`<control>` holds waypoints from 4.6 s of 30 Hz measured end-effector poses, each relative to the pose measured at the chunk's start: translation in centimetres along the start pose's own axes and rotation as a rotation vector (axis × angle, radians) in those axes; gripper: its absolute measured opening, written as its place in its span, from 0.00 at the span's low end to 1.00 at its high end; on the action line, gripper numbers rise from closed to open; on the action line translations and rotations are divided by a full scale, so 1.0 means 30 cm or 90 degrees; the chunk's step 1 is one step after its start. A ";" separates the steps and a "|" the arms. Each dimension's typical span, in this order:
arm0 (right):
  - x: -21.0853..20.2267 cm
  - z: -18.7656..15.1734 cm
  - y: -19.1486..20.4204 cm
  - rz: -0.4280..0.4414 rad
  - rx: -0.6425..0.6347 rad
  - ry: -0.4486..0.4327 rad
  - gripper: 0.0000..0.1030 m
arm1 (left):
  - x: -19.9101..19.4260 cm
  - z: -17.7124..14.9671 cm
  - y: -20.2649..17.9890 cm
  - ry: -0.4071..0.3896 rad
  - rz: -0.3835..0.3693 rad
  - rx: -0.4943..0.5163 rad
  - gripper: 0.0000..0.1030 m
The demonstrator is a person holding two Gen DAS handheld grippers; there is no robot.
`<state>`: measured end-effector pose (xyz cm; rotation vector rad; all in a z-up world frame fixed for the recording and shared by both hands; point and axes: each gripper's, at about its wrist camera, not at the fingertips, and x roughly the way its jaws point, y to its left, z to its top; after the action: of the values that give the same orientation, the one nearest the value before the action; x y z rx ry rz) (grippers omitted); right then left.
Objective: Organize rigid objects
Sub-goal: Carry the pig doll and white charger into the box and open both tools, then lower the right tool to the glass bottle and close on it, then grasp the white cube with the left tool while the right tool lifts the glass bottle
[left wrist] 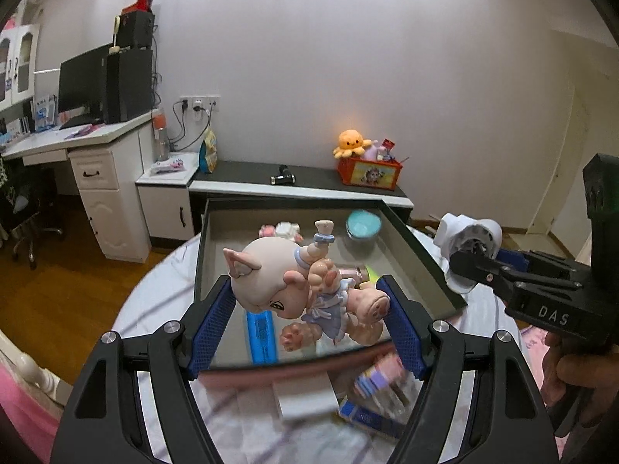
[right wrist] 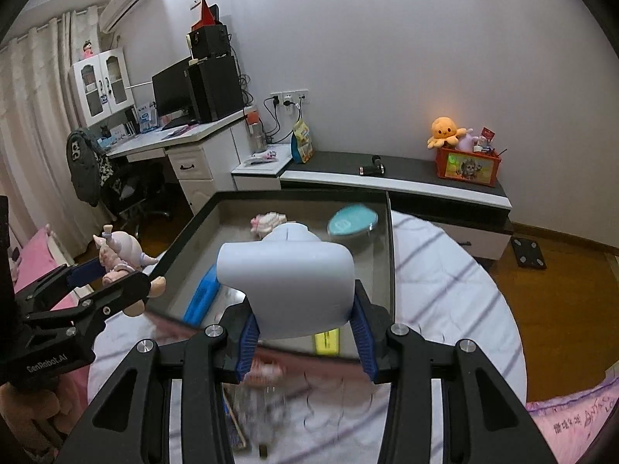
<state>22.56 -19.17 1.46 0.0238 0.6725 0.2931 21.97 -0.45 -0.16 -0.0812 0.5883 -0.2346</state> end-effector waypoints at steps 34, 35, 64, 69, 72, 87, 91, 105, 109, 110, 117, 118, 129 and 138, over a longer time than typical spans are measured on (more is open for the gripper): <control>0.157 0.021 -0.073 -0.056 0.048 0.024 1.00 | 0.108 0.056 0.064 -0.004 0.039 -0.026 1.00; 0.146 0.018 -0.073 -0.055 0.050 0.023 1.00 | 0.094 0.051 0.064 -0.005 0.039 -0.027 1.00; -0.264 -0.219 0.050 -0.049 0.058 -0.034 1.00 | -0.315 -0.209 -0.014 -0.012 0.057 -0.024 1.00; -0.287 -0.276 0.065 -0.043 0.053 -0.024 1.00 | -0.338 -0.259 -0.010 0.001 0.067 -0.032 1.00; -0.289 -0.303 0.072 -0.041 0.054 -0.017 1.00 | -0.343 -0.282 -0.003 0.010 0.069 -0.038 1.00; -0.231 -0.340 0.069 -0.042 0.054 0.022 1.00 | -0.304 -0.324 -0.013 0.038 0.065 -0.042 1.00; -0.172 -0.354 0.061 -0.042 0.059 0.051 1.00 | -0.264 -0.338 0.003 0.056 0.070 -0.048 1.00; 0.105 -0.355 0.080 -0.032 0.046 0.138 0.99 | -0.086 -0.370 0.053 0.123 0.079 -0.058 1.00; 0.158 -0.367 0.083 -0.031 0.037 0.155 0.89 | -0.039 -0.368 0.059 0.136 0.077 -0.059 1.00; 0.161 -0.369 0.080 -0.024 0.039 0.150 0.88 | -0.026 -0.368 0.059 0.139 0.076 -0.058 1.00; 0.194 -0.366 0.095 -0.071 -0.032 0.153 0.68 | 0.036 -0.364 0.043 0.153 0.067 -0.056 1.00; 0.193 -0.368 0.104 -0.074 -0.041 0.154 0.68 | 0.041 -0.362 0.039 0.154 0.067 -0.054 1.00; 0.132 -0.384 0.042 -0.054 -0.008 0.146 0.50 | 0.112 -0.339 0.014 0.161 0.070 -0.041 1.00; 0.133 -0.375 0.038 -0.047 0.000 0.147 0.50 | 0.196 -0.331 0.000 0.183 0.059 -0.036 0.81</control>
<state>18.29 -17.78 -9.66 -0.0357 0.8998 0.2272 21.16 -1.96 -11.57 -0.0752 0.8834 -0.1401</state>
